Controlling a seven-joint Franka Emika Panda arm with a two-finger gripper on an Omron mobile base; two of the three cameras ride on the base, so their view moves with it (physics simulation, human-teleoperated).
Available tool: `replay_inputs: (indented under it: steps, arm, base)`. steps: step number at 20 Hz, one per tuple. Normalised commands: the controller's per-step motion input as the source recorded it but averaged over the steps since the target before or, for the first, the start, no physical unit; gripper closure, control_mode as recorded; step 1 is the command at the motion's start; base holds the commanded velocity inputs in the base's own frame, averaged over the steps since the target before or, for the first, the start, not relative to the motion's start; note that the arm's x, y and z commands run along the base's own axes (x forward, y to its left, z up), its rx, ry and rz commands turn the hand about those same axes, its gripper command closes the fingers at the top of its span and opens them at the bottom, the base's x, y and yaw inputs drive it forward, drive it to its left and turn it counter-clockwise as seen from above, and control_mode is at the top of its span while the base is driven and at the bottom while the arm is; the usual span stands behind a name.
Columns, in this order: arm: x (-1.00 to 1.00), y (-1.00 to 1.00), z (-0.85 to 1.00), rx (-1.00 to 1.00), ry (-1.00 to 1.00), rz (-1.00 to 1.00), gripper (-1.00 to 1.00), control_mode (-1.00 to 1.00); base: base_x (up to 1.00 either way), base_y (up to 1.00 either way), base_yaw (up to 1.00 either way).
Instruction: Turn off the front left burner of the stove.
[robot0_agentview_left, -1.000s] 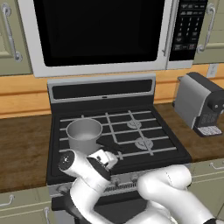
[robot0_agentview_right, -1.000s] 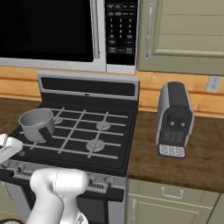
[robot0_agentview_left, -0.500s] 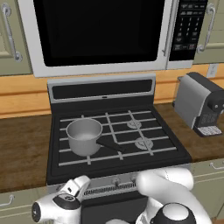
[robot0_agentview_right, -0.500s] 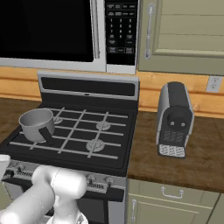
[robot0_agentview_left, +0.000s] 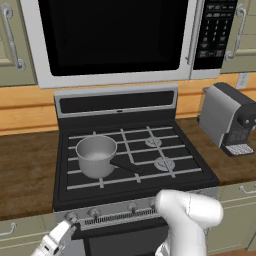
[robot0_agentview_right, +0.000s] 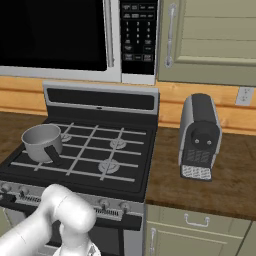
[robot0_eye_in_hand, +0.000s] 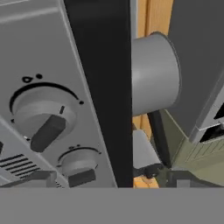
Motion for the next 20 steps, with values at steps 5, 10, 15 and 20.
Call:
replay_inputs:
  steps: [5, 10, 15, 20]
  arm:
    - [0.25, 0.89, -0.36, 0.10, -0.33, 0.00, -1.00, -1.00]
    - [0.00, -0.03, -0.02, 0.20, -0.19, 0.06, -1.00, -1.00]
    - [0.00, -0.58, 0.11, 0.27, -0.09, 0.15, -1.00, -1.00]
    - [-0.28, -0.43, 0.00, 0.30, 0.01, 0.42, -1.00, -1.00]
  base:
    - [0.00, 0.00, 0.00]
    - [0.00, 0.00, 0.00]
    - [0.00, 0.00, 0.00]
    - [0.00, 0.00, 0.00]
